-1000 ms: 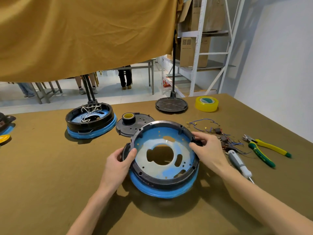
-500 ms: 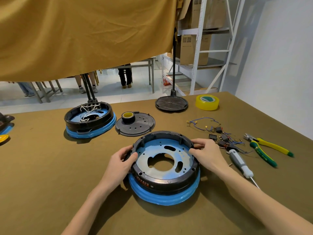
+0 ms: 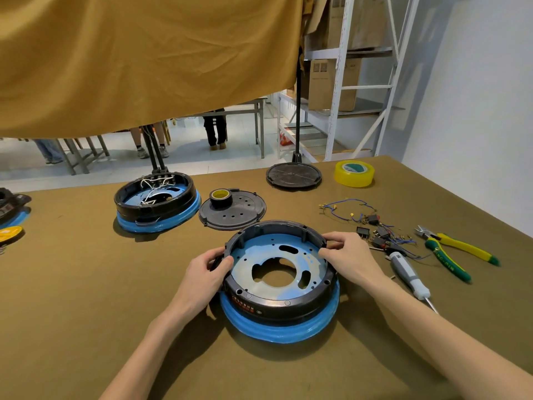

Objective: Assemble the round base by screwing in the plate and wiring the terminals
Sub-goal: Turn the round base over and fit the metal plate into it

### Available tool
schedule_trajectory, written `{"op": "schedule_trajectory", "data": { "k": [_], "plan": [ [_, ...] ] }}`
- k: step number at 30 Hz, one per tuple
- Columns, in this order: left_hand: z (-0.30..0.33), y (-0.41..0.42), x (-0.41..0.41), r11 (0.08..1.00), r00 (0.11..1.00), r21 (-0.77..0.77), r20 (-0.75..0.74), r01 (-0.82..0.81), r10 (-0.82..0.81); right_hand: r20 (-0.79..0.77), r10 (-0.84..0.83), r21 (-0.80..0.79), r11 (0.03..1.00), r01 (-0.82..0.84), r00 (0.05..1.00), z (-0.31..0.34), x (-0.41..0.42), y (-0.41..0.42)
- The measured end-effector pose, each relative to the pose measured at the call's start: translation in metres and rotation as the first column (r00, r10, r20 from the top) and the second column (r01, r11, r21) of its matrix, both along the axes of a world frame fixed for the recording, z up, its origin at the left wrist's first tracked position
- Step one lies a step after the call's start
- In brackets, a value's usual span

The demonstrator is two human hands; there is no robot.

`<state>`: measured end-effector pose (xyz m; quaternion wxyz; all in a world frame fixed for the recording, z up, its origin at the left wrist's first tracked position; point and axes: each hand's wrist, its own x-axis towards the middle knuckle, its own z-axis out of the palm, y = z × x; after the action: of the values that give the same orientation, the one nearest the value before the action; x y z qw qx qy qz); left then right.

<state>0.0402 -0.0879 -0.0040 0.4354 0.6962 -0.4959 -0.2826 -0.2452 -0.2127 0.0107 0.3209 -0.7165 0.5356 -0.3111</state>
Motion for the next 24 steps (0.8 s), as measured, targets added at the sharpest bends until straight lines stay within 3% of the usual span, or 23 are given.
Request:
{"op": "schedule_trajectory", "data": {
  "k": [3,6,8,10,13,19,24],
  "plan": [
    [0.002,0.003,-0.002,1.000,0.999,-0.020,0.052,0.007,-0.006,0.007,-0.010,0.027,1.000,0.009,1.000,-0.001,-0.001,0.000],
    [0.013,0.012,-0.004,0.971,0.947,-0.237,0.316,0.016,0.062,0.012,-0.035,0.042,0.999,0.034,0.999,0.000,0.001,0.003],
    [0.022,0.020,-0.012,0.944,0.886,-0.284,0.464,0.167,-0.017,0.007,-0.045,0.034,0.998,0.045,0.999,0.002,0.003,0.004],
    [0.024,0.030,-0.025,0.919,0.811,-0.213,0.562,0.333,-0.164,0.009,-0.056,0.030,0.998,0.055,0.998,0.003,0.003,0.005],
    [0.019,0.041,-0.041,0.881,0.762,-0.165,0.587,0.443,-0.274,0.004,-0.065,0.033,0.997,0.065,0.998,0.005,0.004,0.008],
    [0.032,0.044,-0.057,0.864,0.785,-0.242,0.570,0.442,-0.242,0.097,-0.085,0.181,0.981,0.066,0.992,0.013,-0.002,0.012],
    [0.036,0.031,-0.090,0.829,0.704,-0.126,0.605,0.545,-0.372,0.135,-0.150,0.151,0.980,0.130,0.979,0.009,-0.024,0.023]
  ]
}}
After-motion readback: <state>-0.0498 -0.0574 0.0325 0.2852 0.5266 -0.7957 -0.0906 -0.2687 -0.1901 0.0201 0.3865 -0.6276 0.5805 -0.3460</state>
